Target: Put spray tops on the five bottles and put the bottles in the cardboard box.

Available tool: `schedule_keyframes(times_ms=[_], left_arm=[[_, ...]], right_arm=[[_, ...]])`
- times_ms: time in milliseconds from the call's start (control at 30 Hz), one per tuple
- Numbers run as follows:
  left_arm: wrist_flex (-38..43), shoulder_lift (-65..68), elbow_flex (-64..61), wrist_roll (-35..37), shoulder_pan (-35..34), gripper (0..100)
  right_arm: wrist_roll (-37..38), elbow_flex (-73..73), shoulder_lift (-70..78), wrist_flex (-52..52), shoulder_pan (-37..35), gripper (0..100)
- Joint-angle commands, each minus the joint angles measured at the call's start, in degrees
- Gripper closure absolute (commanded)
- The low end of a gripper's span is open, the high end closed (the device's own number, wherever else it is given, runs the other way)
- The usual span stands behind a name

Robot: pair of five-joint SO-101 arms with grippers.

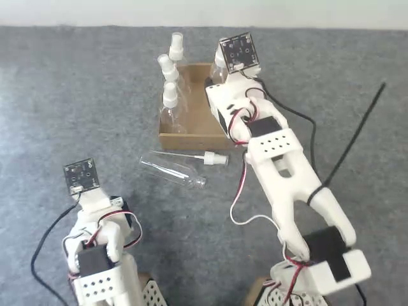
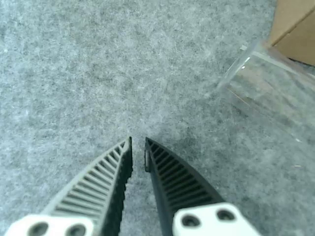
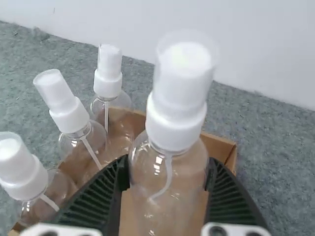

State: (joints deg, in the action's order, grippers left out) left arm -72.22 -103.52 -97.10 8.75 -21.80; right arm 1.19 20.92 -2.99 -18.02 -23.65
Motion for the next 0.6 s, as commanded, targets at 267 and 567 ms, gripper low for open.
schedule_keyframes(times_ms=[267,567], left_arm=[[-0.3,-1.0,0.6,-0.2,-0.3,96],[-0.3,-1.0,0.6,-0.2,-0.3,96]], right_arm=[[0.4,-4.3,3.6,8.4,0.9,88.0],[0.4,-4.3,7.6,14.0,0.9,88.0]])
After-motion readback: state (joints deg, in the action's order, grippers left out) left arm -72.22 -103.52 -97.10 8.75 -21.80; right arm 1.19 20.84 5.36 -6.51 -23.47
